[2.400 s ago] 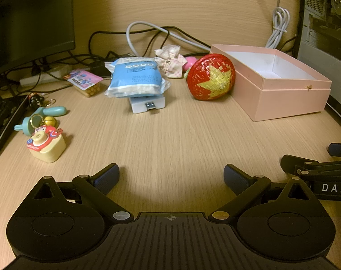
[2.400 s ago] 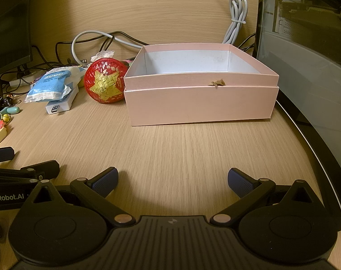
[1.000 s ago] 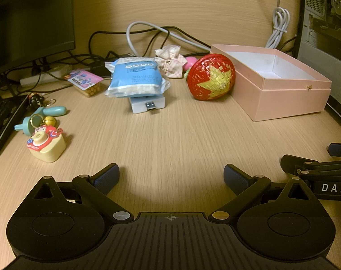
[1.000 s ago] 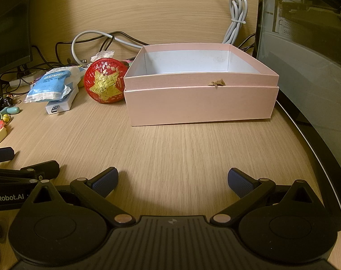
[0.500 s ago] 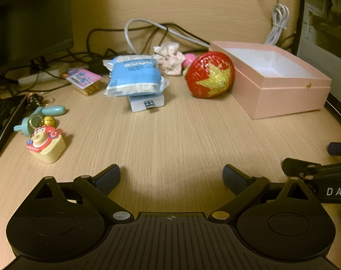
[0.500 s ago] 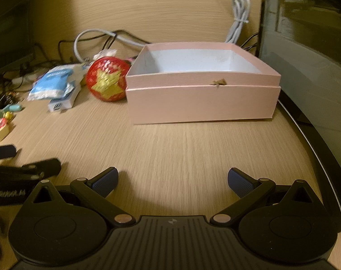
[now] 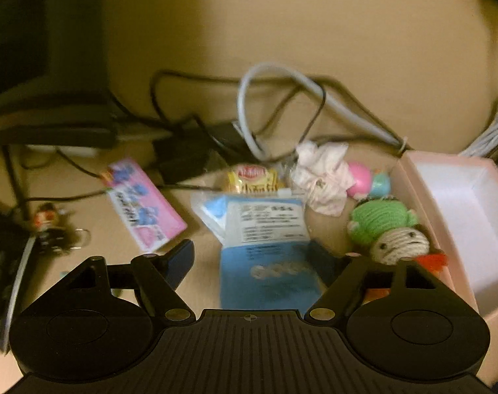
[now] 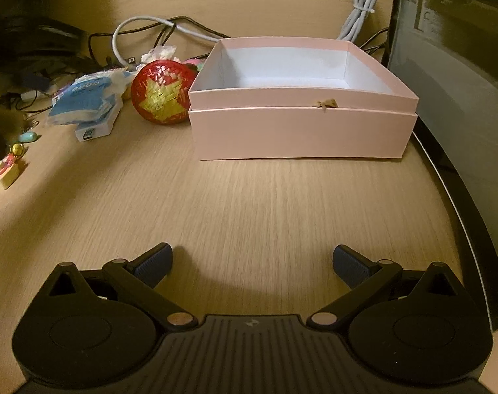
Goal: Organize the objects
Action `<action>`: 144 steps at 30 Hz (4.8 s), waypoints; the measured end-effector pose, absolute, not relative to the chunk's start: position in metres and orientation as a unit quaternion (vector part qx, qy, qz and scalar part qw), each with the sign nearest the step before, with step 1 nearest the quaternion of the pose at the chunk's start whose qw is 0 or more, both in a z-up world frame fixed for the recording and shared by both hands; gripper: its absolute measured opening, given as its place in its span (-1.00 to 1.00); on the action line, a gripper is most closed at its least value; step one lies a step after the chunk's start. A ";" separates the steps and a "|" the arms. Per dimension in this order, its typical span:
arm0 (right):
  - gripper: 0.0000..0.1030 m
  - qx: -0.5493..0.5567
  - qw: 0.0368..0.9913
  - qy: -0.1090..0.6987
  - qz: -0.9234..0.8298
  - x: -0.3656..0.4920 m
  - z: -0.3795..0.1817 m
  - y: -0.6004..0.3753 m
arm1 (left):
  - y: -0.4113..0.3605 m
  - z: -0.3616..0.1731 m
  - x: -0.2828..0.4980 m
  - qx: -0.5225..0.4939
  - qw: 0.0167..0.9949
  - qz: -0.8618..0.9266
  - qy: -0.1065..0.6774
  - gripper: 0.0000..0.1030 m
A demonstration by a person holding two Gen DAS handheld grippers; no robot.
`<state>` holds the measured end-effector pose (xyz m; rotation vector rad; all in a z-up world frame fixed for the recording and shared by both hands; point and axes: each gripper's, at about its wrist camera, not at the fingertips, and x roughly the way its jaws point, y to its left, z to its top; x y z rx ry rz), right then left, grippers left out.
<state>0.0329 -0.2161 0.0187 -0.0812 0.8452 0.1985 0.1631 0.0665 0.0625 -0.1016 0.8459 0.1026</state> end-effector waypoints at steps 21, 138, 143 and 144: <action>1.00 -0.117 0.902 0.329 0.253 0.103 0.065 -0.072 | 0.156 0.104 0.031 -0.138 0.920 -0.001 0.366 0.07; 0.66 -0.089 0.912 0.359 0.178 0.065 0.080 -0.127 | 0.171 0.042 0.060 -0.208 0.877 0.123 0.415 0.14; 0.67 -0.096 0.910 0.357 0.190 0.075 0.081 -0.106 | 0.160 0.041 0.066 -0.192 0.892 0.104 0.396 -0.07; 0.67 -0.095 0.909 0.357 0.195 0.079 0.082 -0.101 | 0.163 0.040 0.067 -0.203 0.891 0.100 0.395 -0.08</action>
